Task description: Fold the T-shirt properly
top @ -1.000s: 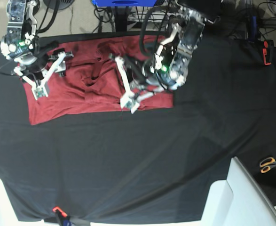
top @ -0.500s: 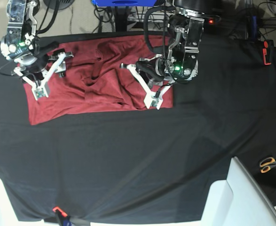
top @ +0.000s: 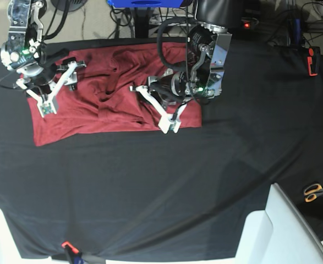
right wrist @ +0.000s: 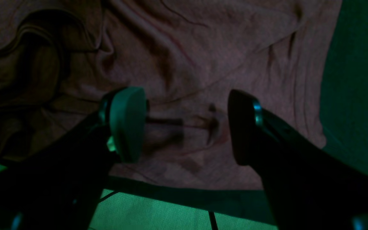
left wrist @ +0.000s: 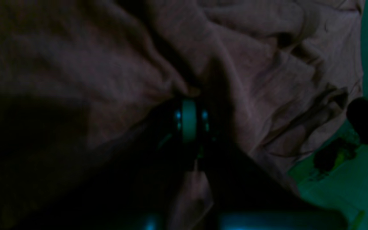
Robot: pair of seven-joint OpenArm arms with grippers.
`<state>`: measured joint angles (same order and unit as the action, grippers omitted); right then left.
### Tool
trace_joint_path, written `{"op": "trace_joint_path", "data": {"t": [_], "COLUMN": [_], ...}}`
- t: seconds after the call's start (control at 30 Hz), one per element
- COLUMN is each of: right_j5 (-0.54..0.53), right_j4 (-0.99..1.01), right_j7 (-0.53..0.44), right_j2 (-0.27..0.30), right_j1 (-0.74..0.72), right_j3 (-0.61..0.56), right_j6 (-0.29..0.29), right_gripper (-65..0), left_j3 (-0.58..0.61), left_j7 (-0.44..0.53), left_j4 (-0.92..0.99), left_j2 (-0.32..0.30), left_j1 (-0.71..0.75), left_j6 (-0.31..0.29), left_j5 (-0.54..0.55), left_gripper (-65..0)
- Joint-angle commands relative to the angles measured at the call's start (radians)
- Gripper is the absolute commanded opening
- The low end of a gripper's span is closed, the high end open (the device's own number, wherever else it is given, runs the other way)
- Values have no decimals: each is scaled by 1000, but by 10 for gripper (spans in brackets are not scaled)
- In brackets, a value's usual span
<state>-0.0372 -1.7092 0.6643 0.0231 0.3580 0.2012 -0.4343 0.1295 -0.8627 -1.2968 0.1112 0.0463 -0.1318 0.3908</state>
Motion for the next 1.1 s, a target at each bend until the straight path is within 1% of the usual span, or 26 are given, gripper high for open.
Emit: {"op": "trace_joint_path", "data": {"t": [0.0,0.1,0.27,0.33,0.63,0.9,0.97,1.07], "right_j5": [-5,-5,-5,-5,-5,-5,-5,-5], "right_j4": [-15,-15,-15,-15,-15,-15,-13,-13], "right_j7": [-18,-18,-18,-16,-16,-16,-16,-16], "right_j2": [7,7,8,21,22,22,22,22], "right_j1": [-6,-6,-12,-17,-18,-26,-27,-32], "right_j3": [4,4,4,4,4,4,4,4], "right_j6": [1,1,1,1,1,1,1,1], "right_gripper": [-267,-267,-267,-267,-267,-267,-267,-267], "left_j3": [25,54,54,54,55,106,106,108], "left_j7": [12,12,12,12,7,15,17,17], "left_j4": [-11,-14,-16,-14,-5,139,144,147], "left_j2": [15,17,29,31,43,46,46,46], "left_j1": [-27,-38,-39,-41,-116,-222,-242,-280], "left_j6": [-9,-9,-7,-7,-7,-7,-7,-7], "left_j5": [15,15,15,15,17,18,49,147], "left_gripper": [-650,-650,-650,-650,-650,-650,-650,-650]}}
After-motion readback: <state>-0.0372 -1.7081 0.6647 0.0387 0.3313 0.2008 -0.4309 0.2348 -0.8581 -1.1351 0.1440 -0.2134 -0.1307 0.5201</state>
